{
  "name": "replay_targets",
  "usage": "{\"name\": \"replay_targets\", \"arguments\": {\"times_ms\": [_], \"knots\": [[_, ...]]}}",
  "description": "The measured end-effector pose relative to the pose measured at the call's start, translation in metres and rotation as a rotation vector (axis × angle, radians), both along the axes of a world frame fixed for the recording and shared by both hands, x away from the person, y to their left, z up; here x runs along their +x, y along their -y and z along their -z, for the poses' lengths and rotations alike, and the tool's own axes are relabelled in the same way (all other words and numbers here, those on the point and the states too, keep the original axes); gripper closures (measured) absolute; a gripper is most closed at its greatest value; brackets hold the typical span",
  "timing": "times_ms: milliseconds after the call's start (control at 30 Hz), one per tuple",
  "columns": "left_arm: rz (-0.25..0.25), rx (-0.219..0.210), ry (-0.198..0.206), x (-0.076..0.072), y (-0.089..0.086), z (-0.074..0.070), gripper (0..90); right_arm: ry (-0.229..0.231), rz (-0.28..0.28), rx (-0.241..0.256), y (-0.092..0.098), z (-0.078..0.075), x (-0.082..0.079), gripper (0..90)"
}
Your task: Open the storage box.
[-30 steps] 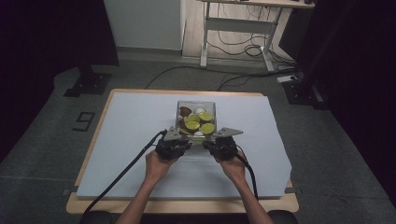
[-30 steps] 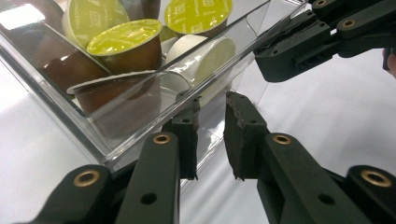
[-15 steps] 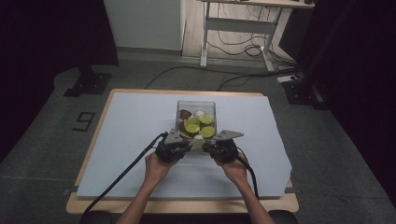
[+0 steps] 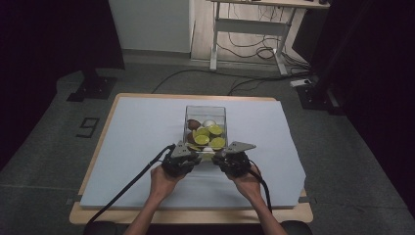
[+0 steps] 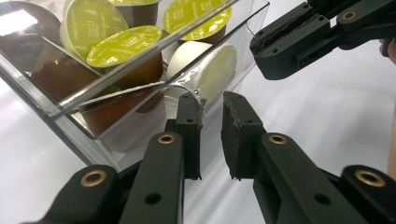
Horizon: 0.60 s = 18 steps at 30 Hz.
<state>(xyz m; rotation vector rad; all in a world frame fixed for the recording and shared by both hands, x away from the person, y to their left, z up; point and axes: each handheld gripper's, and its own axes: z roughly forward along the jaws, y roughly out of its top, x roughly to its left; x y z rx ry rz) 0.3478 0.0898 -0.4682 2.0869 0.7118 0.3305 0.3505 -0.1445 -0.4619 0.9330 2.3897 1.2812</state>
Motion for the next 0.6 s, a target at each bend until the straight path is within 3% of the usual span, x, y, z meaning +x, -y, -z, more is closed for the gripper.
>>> {"name": "replay_targets", "arguments": {"times_ms": [600], "knots": [[0.008, 0.006, 0.001, -0.025, 0.000, 0.000, 78.2, -0.001, -0.014, 0.001, 0.001, 0.000, -0.023, 82.3]]}}
